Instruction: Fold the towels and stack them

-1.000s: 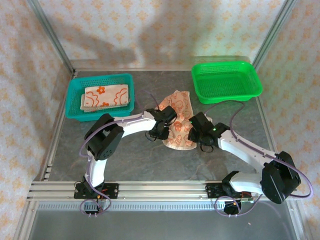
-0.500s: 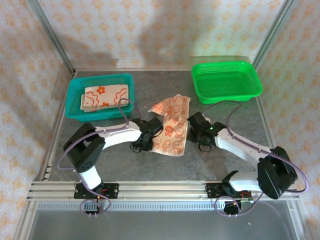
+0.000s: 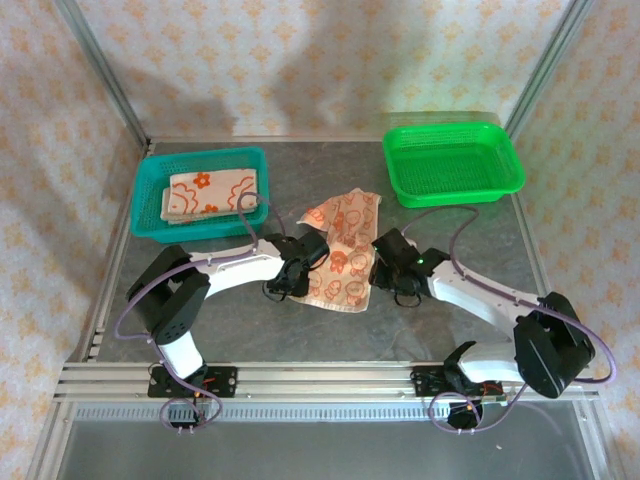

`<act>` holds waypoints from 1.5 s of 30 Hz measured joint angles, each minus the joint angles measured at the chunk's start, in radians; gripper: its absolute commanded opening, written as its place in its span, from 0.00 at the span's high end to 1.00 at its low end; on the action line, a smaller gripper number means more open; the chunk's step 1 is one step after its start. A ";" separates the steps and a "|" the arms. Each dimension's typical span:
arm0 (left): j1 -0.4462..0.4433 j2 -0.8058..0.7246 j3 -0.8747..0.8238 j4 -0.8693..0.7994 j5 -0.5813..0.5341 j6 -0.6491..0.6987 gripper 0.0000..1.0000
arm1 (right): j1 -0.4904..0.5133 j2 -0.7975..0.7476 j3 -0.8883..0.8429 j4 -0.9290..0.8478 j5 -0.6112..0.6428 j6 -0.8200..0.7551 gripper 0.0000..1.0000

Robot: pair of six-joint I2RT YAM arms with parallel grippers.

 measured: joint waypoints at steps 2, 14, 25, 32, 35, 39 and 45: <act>0.000 0.002 0.000 0.002 -0.005 0.003 0.61 | 0.015 -0.002 -0.008 0.004 -0.003 0.006 0.54; 0.013 0.003 -0.039 0.033 -0.021 0.006 0.59 | 0.164 0.081 -0.011 0.037 -0.006 0.056 0.54; 0.013 0.011 -0.058 0.084 -0.018 0.006 0.62 | 0.220 0.210 0.010 0.034 0.010 0.077 0.62; 0.013 0.009 -0.072 0.112 -0.013 0.004 0.75 | 0.262 0.246 0.039 -0.010 0.076 0.089 0.77; 0.013 0.002 -0.084 0.116 -0.023 -0.004 0.89 | 0.295 0.268 0.055 -0.021 0.112 0.096 0.92; 0.015 -0.013 -0.096 0.117 -0.037 -0.008 1.00 | 0.322 0.278 0.069 -0.020 0.129 0.112 1.00; 0.012 -0.056 -0.105 0.108 -0.030 -0.029 1.00 | 0.335 0.230 0.098 -0.069 0.142 0.101 1.00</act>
